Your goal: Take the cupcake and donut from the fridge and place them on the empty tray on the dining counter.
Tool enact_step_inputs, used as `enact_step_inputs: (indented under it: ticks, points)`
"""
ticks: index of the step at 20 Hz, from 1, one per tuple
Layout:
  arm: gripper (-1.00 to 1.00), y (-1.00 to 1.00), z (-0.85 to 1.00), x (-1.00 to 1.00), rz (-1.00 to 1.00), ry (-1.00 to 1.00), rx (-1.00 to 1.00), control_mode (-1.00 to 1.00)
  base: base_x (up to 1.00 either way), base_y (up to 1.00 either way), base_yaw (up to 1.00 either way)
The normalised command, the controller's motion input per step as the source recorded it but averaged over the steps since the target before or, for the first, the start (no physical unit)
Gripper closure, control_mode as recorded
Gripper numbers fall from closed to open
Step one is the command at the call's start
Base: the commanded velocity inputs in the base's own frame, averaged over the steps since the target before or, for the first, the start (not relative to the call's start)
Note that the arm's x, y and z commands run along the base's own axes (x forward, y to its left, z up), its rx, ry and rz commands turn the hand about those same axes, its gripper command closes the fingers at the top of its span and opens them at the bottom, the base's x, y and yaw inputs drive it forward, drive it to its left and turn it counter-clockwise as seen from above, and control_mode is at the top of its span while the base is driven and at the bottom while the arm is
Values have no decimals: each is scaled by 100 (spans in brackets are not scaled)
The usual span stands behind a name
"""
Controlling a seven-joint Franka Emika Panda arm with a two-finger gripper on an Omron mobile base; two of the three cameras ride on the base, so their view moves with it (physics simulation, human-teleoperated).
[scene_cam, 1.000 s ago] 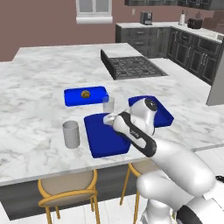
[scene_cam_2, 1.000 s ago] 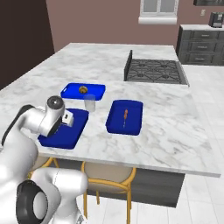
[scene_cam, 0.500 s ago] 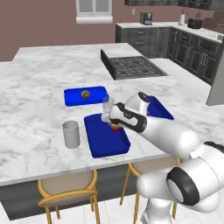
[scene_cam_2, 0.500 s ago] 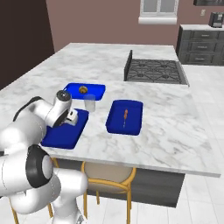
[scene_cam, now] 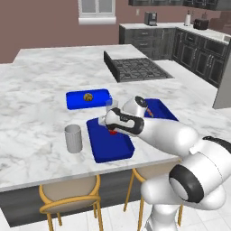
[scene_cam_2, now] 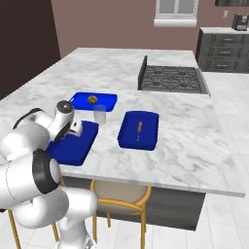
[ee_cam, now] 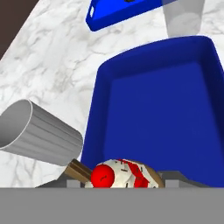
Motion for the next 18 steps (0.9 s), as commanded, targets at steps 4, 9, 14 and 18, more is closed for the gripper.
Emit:
enact_step_inputs:
  ticks: [4, 9, 14, 18]
  points:
    - [100, 17, -24, 6, 1, -21, -3, -100, 0, 0, 0]
    - [100, 0, -7, 15, 0, -2, 0, -100, 0, 0, 0]
    - [100, 0, -8, 12, 0, 0, 0, -100, 0, 0, 0]
    - [100, 0, -7, 11, 0, 0, 0, -100, 0, 0, 0]
